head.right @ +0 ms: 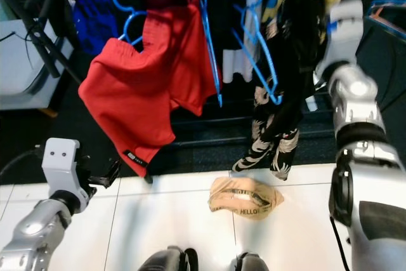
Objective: Hang hanger
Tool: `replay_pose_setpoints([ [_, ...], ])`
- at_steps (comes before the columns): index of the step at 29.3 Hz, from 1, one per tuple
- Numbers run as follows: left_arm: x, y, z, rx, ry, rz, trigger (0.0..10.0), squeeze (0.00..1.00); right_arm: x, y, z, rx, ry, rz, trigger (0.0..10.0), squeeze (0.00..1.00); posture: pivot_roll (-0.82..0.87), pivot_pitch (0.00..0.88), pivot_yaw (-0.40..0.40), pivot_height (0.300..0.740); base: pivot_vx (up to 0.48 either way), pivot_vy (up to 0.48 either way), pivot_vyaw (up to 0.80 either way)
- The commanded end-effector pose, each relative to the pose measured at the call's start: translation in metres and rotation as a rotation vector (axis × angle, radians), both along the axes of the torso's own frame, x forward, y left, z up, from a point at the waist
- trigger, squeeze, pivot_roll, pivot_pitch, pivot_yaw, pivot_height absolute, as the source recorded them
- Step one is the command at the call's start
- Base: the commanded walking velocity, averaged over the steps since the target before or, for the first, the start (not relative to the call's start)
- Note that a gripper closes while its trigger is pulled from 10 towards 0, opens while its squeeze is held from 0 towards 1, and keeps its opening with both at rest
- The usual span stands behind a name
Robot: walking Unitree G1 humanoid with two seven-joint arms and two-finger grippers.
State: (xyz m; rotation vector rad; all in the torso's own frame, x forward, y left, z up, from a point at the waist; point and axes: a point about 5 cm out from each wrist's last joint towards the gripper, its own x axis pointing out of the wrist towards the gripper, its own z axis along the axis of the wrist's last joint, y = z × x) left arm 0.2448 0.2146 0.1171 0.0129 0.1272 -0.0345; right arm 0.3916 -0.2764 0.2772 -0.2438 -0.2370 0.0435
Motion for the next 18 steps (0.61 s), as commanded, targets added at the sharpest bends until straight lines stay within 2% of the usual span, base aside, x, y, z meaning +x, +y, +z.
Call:
replay_pose_setpoints([
  [1, 0.0, -0.001, -0.012, -0.003, 0.032, 0.018, 10.0, 0.0, -0.008, 0.0, 0.0, -0.024, -0.06, 0.033, 10.0, 1.0, 0.02, 0.103, 0.045, 0.74, 0.0, 0.0, 0.0],
  [4, 0.005, -0.003, -0.014, -0.008, 0.029, 0.021, 10.0, 0.0, -0.013, 0.002, -0.005, -0.048, -0.075, 0.052, 10.0, 1.0, 0.02, 0.089, 0.037, 0.74, 0.0, 0.0, 0.0],
  [5, 0.009, -0.006, -0.015, -0.016, 0.024, 0.027, 10.0, 0.0, -0.018, 0.004, -0.012, -0.064, -0.076, 0.065, 10.0, 0.88, 0.01, 0.075, 0.028, 0.74, 0.0, 0.0, 0.0],
  [6, 0.012, -0.008, -0.016, -0.021, 0.019, 0.03, 10.0, 0.0, -0.021, 0.005, -0.016, -0.073, -0.073, 0.072, 10.0, 0.88, 0.01, 0.075, 0.028, 0.74, 0.0, 0.0, 0.0],
  [7, 0.015, -0.009, -0.017, -0.028, 0.017, 0.04, 10.0, 0.0, -0.026, 0.004, -0.028, -0.064, -0.056, 0.064, 10.0, 0.0, 0.0, 0.062, 0.021, 0.74, 0.0, 0.0, 0.0],
  [8, 0.018, -0.011, -0.019, -0.03, 0.017, 0.048, 10.0, 0.0, -0.03, 0.001, -0.043, -0.052, -0.022, 0.046, 10.0, 0.0, 0.0, 0.049, 0.015, 0.74, 0.0, 0.0, 0.0],
  [9, 0.018, -0.011, -0.019, -0.03, 0.017, 0.048, 10.0, 0.0, -0.03, 0.001, -0.043, -0.052, -0.022, 0.046, 10.0, 0.0, 0.0, 0.049, 0.015, 0.74, 0.0, 0.0, 0.0],
  [11, 0.027, -0.013, -0.025, -0.016, 0.013, 0.062, 10.0, 0.0, -0.044, -0.007, -0.085, -0.004, 0.078, -0.007, 10.0, 0.0, -0.01, 0.03, 0.01, 0.74, 0.0, 0.0, 0.0],
  [15, 0.027, -0.013, -0.025, -0.016, 0.013, 0.062, 10.0, 0.0, -0.044, -0.007, -0.085, -0.004, 0.078, -0.007, 10.0, 0.0, -0.01, 0.03, 0.01, 0.74, 0.0, 0.0, 0.0],
  [16, 0.031, -0.014, -0.027, -0.001, 0.012, 0.06, 10.0, 0.0, -0.051, -0.011, -0.104, 0.02, 0.127, -0.039, 10.0, 0.0, -0.01, 0.027, 0.011, 0.74, 0.0, 0.0, 0.0],
  [17, 0.036, -0.018, -0.034, 0.038, 0.025, 0.042, 10.0, 0.0, -0.061, -0.014, -0.137, 0.055, 0.215, -0.083, 10.0, 0.0, -0.02, 0.01, 0.011, 0.74, 0.0, 0.0, 0.0],
  [18, 0.036, -0.018, -0.034, 0.038, 0.025, 0.042, 10.0, 0.0, -0.061, -0.014, -0.137, 0.055, 0.215, -0.083, 10.0, 0.0, -0.02, 0.01, 0.011, 0.74, 0.0, 0.0, 0.0],
])
